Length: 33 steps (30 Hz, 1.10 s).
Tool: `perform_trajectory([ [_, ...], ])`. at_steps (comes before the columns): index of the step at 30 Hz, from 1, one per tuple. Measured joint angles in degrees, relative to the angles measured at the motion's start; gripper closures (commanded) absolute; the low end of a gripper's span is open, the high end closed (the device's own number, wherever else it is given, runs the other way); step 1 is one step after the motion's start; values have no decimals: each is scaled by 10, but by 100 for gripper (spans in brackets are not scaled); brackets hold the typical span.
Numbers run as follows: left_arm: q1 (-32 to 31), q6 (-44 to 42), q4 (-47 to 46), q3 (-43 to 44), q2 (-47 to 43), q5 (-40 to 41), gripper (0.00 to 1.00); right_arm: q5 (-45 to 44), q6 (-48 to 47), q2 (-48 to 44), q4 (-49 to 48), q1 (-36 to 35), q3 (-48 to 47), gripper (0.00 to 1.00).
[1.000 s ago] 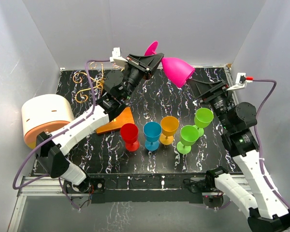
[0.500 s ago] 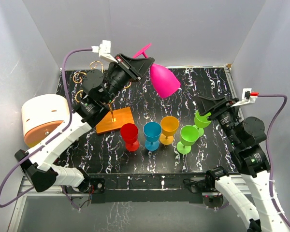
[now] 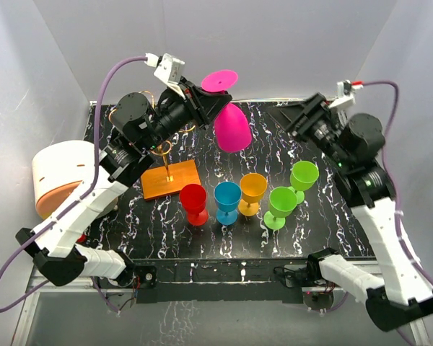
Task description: Place the wine glass upside down on the wine glass rack
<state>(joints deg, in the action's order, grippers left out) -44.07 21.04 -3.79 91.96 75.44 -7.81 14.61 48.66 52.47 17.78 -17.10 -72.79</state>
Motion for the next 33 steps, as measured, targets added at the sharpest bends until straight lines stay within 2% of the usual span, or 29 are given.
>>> perform_trajectory([
  [7,0,-109,-28,-27,-2,-42,100,85,150,108,-58,0,-37,41],
  [15,0,-211,-65,-48,6,-66,100,130,312,132,-183,-2,-53,48],
  [23,0,-282,-77,-27,42,-63,100,124,354,168,-167,-3,-153,59],
  [27,0,-294,-76,-16,64,-54,100,123,355,191,-153,-9,-172,60],
  [30,1,-297,-71,-16,70,-45,100,114,343,200,-125,-12,-175,54],
  [33,3,-298,-68,-16,76,-37,100,88,313,198,-85,-12,-185,53],
])
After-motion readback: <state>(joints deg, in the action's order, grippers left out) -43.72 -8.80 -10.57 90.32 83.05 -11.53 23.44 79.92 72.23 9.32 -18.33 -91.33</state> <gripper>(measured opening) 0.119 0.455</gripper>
